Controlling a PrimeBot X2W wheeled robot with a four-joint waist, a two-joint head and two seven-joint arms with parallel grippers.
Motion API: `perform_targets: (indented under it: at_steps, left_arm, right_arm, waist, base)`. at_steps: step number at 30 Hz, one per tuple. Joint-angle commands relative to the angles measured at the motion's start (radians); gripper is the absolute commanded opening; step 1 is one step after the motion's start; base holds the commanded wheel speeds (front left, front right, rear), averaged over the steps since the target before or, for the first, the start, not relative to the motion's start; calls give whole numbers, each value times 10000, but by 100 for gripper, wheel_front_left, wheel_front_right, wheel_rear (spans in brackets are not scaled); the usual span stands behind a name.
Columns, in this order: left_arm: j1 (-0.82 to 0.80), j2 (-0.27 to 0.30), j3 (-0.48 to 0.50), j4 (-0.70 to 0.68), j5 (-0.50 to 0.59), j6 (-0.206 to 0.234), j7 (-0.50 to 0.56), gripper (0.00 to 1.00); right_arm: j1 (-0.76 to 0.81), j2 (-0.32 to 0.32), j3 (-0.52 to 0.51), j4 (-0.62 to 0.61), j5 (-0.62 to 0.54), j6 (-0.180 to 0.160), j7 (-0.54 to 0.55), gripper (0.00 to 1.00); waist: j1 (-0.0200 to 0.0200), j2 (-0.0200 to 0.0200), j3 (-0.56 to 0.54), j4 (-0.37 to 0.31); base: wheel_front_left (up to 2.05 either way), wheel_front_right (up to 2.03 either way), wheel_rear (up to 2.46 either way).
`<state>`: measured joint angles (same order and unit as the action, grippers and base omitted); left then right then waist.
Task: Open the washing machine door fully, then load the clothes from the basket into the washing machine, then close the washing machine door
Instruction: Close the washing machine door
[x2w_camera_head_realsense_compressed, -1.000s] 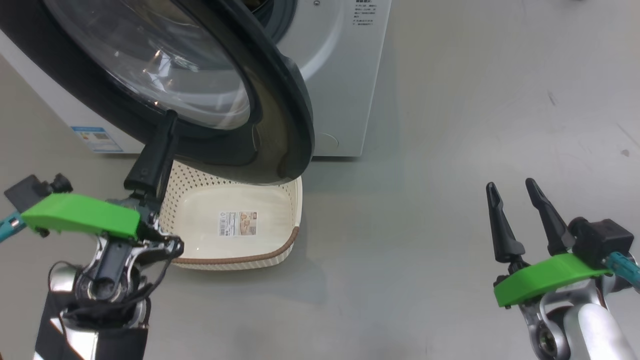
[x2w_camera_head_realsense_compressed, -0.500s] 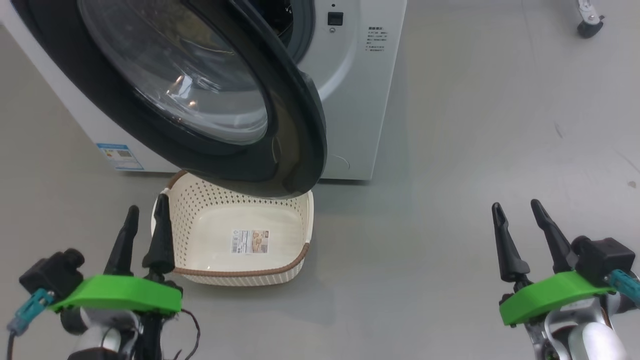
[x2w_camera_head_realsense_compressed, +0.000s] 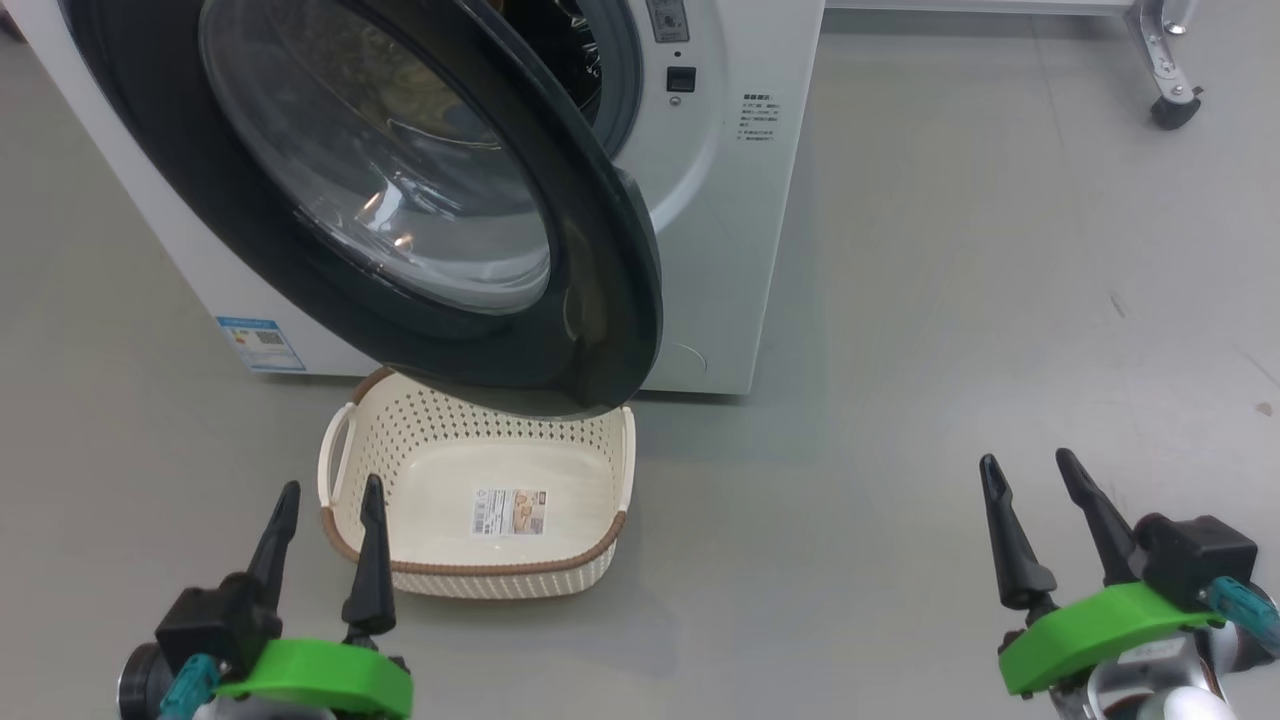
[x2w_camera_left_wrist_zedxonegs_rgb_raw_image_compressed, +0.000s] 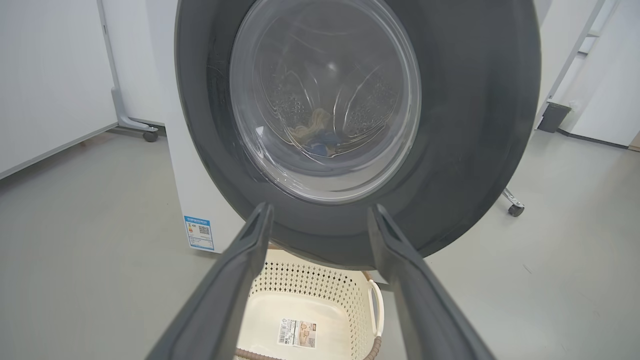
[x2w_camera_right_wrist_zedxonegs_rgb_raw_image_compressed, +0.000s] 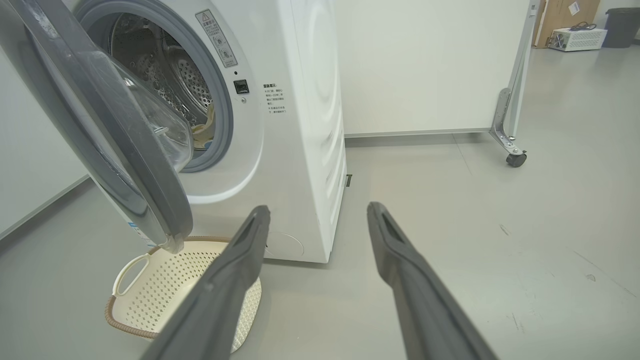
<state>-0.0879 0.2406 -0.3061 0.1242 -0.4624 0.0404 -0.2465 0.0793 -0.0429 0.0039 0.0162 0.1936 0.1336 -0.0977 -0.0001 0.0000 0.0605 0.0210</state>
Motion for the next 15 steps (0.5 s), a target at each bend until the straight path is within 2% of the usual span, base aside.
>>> perform_targets:
  at_steps: [1, 5, 15]
  left_arm:
    - [-261, 274, 283, -401, 242, 107, -111, 100]
    - [-121, 267, 123, -534, 659, 263, -130, 100]
    - [-102, 201, 32, -527, 1011, 320, -147, 100]
  right_arm:
    - [-198, -74, 192, -396, -16, -29, 0, 100]
    - [-138, -74, 212, -429, -10, -29, 43, 100]
    - [-118, -74, 238, -485, -44, -29, 89, 100]
  waist:
    - [1, 0, 1, 3]
    - [1, 0, 1, -7]
    - [1, 0, 40, -26]
  base:
    - [0, 0, 0]
    - [0, 0, 0]
    - [0, 0, 0]
